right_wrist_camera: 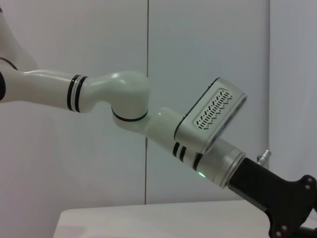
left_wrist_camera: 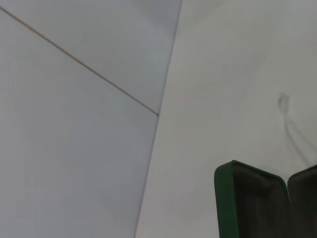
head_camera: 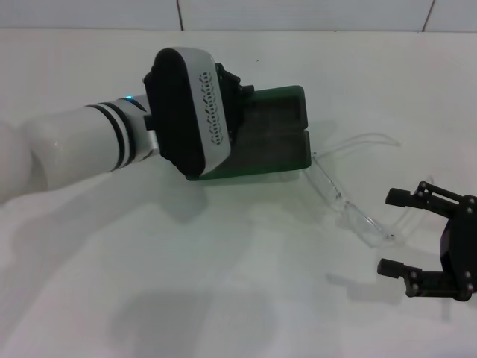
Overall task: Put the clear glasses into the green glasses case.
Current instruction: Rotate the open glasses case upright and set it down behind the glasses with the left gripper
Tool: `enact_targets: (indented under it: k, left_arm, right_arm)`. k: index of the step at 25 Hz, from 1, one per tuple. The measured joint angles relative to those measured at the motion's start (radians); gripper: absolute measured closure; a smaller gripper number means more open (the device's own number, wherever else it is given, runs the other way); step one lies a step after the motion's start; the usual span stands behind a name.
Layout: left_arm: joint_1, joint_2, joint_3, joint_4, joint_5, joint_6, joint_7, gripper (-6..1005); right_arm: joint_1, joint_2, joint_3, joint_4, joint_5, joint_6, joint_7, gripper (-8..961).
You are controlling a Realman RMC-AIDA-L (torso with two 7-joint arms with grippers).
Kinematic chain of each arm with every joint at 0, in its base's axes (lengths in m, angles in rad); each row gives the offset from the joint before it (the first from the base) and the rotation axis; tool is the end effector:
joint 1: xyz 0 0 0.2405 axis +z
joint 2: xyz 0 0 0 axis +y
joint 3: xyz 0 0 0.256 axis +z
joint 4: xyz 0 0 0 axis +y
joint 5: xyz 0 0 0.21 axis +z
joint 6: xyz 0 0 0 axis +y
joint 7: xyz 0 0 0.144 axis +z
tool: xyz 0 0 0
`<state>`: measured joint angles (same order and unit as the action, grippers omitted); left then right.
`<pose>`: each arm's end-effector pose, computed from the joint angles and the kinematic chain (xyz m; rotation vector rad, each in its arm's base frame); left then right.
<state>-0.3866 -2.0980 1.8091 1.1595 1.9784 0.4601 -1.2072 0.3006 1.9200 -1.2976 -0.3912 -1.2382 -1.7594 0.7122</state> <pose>-0.1674 0.3686 -0.0788 -2.3623 0.5758 0.0909 0.2909 0.2413 0.0086 -2.6410 0.0506 1.0698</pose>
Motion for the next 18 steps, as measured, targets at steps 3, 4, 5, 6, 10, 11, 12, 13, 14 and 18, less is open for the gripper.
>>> enact_targets:
  k: [3,4,5,6,10,11,12,13,14,18]
  left_arm:
    - [0.009,0.0,0.048,-0.002,-0.01,-0.05,-0.002,889]
    - [0.014,0.0,0.063,-0.002,-0.013,-0.066,-0.004,889]
    - [0.02,0.0,0.077,-0.002,-0.014,-0.083,-0.007,889]
    - [0.026,0.0,0.093,-0.001,-0.014,-0.102,-0.01,889]
    - [0.053,0.001,0.17,0.0,-0.006,-0.239,-0.008,889]
    - [0.053,0.001,0.17,0.0,-0.006,-0.239,-0.008,890]
    - [0.055,0.001,0.183,0.0,-0.005,-0.266,-0.006,890]
    - [0.057,0.002,0.194,0.0,-0.005,-0.291,-0.005,890]
    - [0.058,0.002,0.199,-0.001,-0.005,-0.313,-0.005,890]
    - [0.052,0.003,0.203,-0.02,-0.006,-0.347,-0.004,890]
  right_arm:
    - [0.0,0.0,0.0,0.0,0.0,0.0,0.0,88]
    - [0.0,0.0,0.0,0.001,0.0,0.0,0.0,88]
    - [0.0,0.0,0.0,0.001,0.0,0.0,0.0,88]
    - [0.0,0.0,0.0,0.001,0.0,0.0,0.0,88]
    - [0.0,0.0,0.0,-0.001,0.0,0.0,-0.001,88]
    - [0.0,0.0,0.0,0.0,0.0,0.0,-0.002,88]
    - [0.0,0.001,0.0,0.0,0.0,0.0,-0.003,88]
    - [0.001,0.001,0.0,0.001,0.0,0.0,-0.005,88]
    - [0.002,0.002,0.0,0.001,0.0,0.0,-0.007,89]
    - [0.008,0.004,0.0,-0.001,0.0,0.0,-0.009,89]
